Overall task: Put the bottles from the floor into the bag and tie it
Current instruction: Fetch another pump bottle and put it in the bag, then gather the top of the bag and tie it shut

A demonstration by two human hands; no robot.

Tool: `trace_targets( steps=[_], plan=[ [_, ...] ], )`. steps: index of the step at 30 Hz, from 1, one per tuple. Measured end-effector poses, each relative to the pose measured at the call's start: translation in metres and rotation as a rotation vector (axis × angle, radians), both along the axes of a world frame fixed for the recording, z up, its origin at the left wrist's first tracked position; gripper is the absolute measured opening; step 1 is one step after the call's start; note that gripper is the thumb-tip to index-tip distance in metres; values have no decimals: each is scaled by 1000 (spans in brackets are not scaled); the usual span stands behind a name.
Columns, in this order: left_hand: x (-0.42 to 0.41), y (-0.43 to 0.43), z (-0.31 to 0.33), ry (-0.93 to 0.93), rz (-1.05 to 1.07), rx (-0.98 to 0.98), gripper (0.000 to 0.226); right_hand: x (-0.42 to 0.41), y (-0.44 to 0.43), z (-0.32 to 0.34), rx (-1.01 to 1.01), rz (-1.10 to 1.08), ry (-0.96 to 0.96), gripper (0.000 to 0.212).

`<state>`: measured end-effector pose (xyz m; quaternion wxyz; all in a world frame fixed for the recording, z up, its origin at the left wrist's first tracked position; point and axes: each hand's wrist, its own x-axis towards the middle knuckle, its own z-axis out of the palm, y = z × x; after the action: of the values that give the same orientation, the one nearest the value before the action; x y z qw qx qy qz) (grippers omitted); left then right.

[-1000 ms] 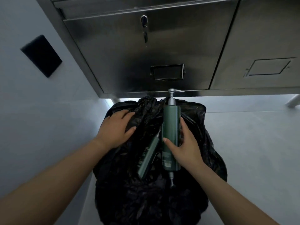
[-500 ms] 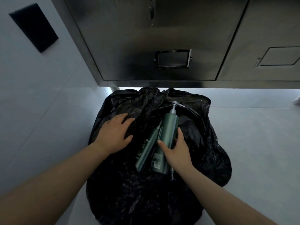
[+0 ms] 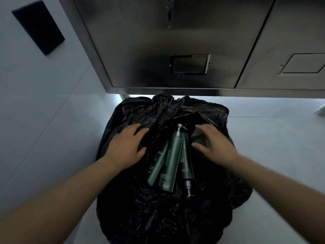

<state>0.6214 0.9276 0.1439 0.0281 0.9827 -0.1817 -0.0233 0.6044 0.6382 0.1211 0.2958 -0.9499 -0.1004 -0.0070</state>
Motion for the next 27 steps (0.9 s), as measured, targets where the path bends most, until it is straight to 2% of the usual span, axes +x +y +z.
trace_targets(
  steps=[4,9,13,17,19,23,27],
  plan=[
    [-1,-17,2,-55,53,46,66,26,-35,28,-136,135,9,59],
    [8,-57,5,-79,-14,214,64,-6,-36,-13,-75,367,141,58],
    [-15,-97,-19,28,-22,71,62,-44,-46,-50,-40,427,244,65],
    [-66,-124,-68,154,74,-167,55,-58,-75,-66,-122,498,103,65],
    [-89,-130,-89,231,97,-275,50,-60,-92,-73,-168,538,138,66],
    [-113,-136,-114,387,-9,-279,44,-71,-114,-89,-242,575,206,66],
    [-115,-137,-118,423,-21,-236,34,-70,-118,-92,-215,535,218,64]
  ],
)
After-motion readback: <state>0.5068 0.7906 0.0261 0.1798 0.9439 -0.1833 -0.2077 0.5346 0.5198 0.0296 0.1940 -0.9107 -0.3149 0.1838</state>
